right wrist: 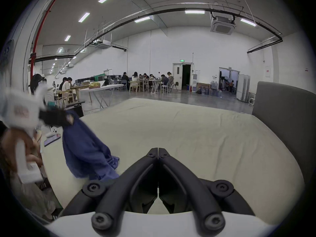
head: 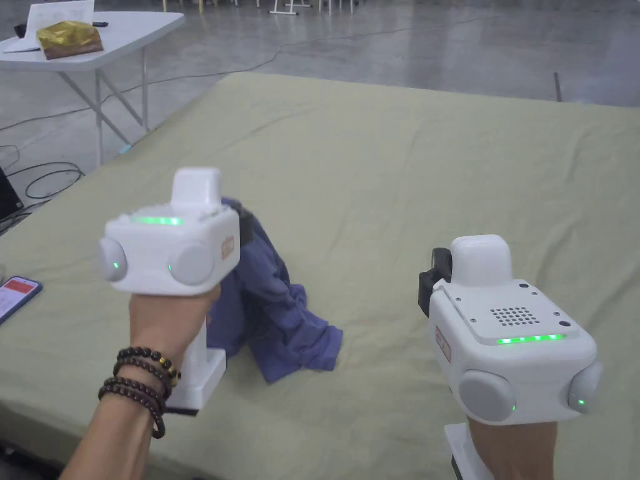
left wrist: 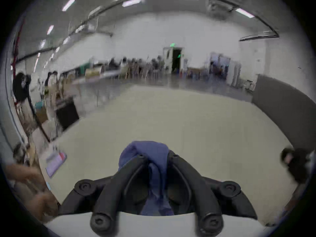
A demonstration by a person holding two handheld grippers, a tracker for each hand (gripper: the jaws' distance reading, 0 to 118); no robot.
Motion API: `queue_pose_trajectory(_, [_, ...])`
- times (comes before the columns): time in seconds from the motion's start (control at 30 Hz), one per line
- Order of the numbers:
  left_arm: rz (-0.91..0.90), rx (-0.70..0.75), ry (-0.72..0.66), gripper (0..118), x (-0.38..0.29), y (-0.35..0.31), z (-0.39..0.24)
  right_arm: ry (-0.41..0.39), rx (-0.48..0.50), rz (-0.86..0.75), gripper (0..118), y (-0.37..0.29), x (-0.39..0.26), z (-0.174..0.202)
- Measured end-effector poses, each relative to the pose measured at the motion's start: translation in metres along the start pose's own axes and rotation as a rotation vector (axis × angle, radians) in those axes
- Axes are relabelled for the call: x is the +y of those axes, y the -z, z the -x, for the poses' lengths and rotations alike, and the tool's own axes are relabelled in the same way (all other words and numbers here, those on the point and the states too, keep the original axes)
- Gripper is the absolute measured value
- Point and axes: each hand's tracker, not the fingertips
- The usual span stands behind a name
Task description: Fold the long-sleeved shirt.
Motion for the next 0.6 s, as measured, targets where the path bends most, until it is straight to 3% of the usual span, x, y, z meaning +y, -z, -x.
queue_pose_trajectory(0.27, [-0.367, -0.226, 0.018, 13, 0.172, -0.085, -0.07, 0.018, -0.074, -0.02, 2, -0.023, 0.011, -0.035])
queue_pose_trajectory(0.6, [-0.435, -0.521, 0.036, 13, 0.296, -0.09, -0.192, 0.066, -0.235, -0.044, 2, -0.058, 0.015, -0.105])
